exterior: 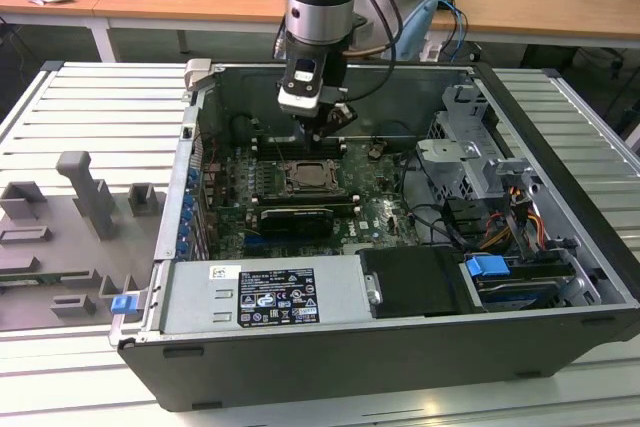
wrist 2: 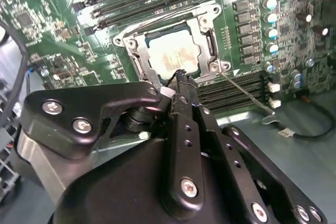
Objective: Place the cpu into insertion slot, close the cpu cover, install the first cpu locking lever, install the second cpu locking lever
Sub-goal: 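Install the first cpu locking lever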
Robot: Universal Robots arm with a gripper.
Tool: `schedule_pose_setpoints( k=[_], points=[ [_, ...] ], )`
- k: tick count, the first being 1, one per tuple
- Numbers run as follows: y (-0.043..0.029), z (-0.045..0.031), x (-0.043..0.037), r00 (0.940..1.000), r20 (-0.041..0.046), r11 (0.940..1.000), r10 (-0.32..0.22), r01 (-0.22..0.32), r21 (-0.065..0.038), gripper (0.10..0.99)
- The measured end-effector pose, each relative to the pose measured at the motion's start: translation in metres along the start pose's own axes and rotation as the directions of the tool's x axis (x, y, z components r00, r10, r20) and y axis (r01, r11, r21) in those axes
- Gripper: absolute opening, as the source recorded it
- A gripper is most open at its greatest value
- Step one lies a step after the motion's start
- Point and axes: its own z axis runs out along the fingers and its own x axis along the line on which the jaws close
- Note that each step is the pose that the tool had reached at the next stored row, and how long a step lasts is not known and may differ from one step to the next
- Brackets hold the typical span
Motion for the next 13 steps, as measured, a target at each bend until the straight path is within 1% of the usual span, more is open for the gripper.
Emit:
schedule_pose_setpoints(
  k=[2, 4, 6, 8, 11, 12, 13],
  points=[
    [0.0000, 0.0000, 0.0000, 0.9990, -0.0010, 0.9990, -0.044, 0.044, 0.000, 0.106],
    [0.0000, 0.0000, 0.0000, 0.9959, -0.0021, 0.9959, -0.090, 0.090, -0.001, 0.106],
    [0.0000, 0.0000, 0.0000, 0.9926, -0.0028, 0.9926, -0.121, 0.121, -0.001, 0.106],
    [0.0000, 0.0000, 0.0000, 0.9866, -0.0038, 0.9866, -0.163, 0.163, -0.002, 0.106],
    [0.0000, 0.0000, 0.0000, 0.9786, -0.0047, 0.9786, -0.206, 0.206, -0.002, 0.106],
    [0.0000, 0.0000, 0.0000, 0.9741, -0.0052, 0.9742, -0.226, 0.226, -0.002, 0.106],
    [0.0000, 0.0000, 0.0000, 0.9712, -0.0055, 0.9713, -0.238, 0.238, -0.003, 0.106]
  ],
)
